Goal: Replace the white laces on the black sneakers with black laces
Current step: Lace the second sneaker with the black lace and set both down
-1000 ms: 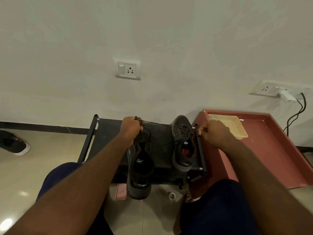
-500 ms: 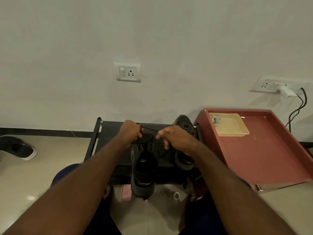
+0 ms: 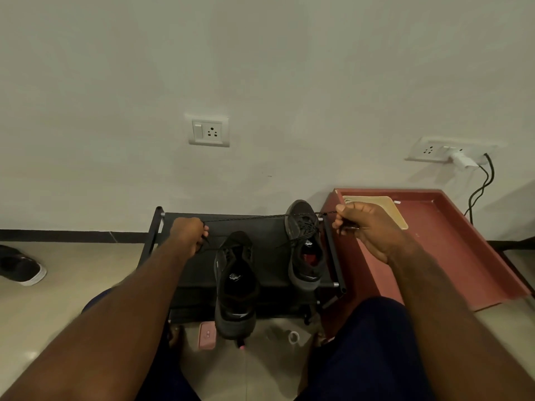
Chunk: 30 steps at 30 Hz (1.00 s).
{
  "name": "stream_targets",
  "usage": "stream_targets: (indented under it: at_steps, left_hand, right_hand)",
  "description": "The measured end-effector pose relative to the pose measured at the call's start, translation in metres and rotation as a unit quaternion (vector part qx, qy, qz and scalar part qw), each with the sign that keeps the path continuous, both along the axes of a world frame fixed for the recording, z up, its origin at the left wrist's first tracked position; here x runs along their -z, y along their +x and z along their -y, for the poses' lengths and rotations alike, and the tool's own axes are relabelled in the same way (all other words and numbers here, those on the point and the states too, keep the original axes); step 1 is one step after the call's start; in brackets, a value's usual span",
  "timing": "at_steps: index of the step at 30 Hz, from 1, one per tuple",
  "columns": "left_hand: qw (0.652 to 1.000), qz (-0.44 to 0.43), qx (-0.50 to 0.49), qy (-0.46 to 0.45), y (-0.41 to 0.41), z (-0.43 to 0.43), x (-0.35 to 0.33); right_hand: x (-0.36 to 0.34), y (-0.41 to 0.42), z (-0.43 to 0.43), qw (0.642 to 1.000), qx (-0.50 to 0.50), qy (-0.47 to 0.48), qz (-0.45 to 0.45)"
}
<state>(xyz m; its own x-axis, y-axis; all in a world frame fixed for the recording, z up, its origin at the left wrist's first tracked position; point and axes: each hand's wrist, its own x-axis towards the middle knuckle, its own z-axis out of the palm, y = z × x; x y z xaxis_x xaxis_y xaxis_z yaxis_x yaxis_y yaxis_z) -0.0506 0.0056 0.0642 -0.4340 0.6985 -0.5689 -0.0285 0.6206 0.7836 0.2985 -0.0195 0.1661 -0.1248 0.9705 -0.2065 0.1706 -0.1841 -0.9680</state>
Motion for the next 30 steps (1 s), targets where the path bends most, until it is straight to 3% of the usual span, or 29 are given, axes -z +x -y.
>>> stream_targets:
  at_steps: [3, 9, 11, 13, 15, 18, 21, 23, 26, 28, 30]
  left_hand:
    - [0.999, 0.036, -0.041, 0.005, -0.011, 0.000, 0.003]
    - [0.995, 0.042, -0.090, 0.022, -0.021, 0.010, 0.007]
    - [0.999, -0.023, -0.028, 0.041, -0.019, 0.012, 0.010]
    - [0.990, -0.096, 0.060, 0.079, -0.009, 0.013, 0.005]
    - [0.969, -0.148, 0.154, 0.125, 0.007, 0.012, -0.008]
    - [0.926, -0.165, 0.297, 0.164, 0.035, 0.013, -0.031]
    - [0.890, -0.194, 0.371, 0.179, 0.048, 0.014, -0.042]
    - [0.895, -0.207, 0.356, 0.174, 0.041, 0.014, -0.042]
    - [0.925, -0.153, 0.324, 0.128, 0.019, 0.017, -0.033]
    - [0.938, -0.148, 0.297, 0.104, 0.008, 0.019, -0.023]
    - [0.968, -0.142, 0.178, 0.104, -0.006, 0.016, -0.005]
  right_hand:
    - [0.003, 0.010, 0.003, 0.999, 0.025, -0.018, -0.021]
    - [0.033, 0.031, -0.002, 0.975, 0.208, -0.054, -0.058]
    - [0.039, 0.032, -0.002, 0.976, 0.194, -0.049, 0.090]
    - [0.045, 0.024, -0.002, 0.936, 0.141, -0.009, 0.322]
    - [0.043, -0.004, 0.003, 0.902, 0.116, 0.057, 0.412]
    - [0.044, -0.072, 0.016, 0.947, 0.015, 0.125, 0.297]
    - [0.063, -0.135, 0.019, 0.974, -0.105, 0.073, 0.186]
    - [0.078, -0.152, 0.010, 0.978, -0.111, 0.055, 0.170]
    - [0.090, -0.146, -0.001, 0.983, -0.109, 0.021, 0.145]
    - [0.091, -0.133, -0.008, 0.998, -0.040, -0.005, 0.052]
    - [0.089, -0.115, -0.019, 0.983, 0.165, -0.026, -0.077]
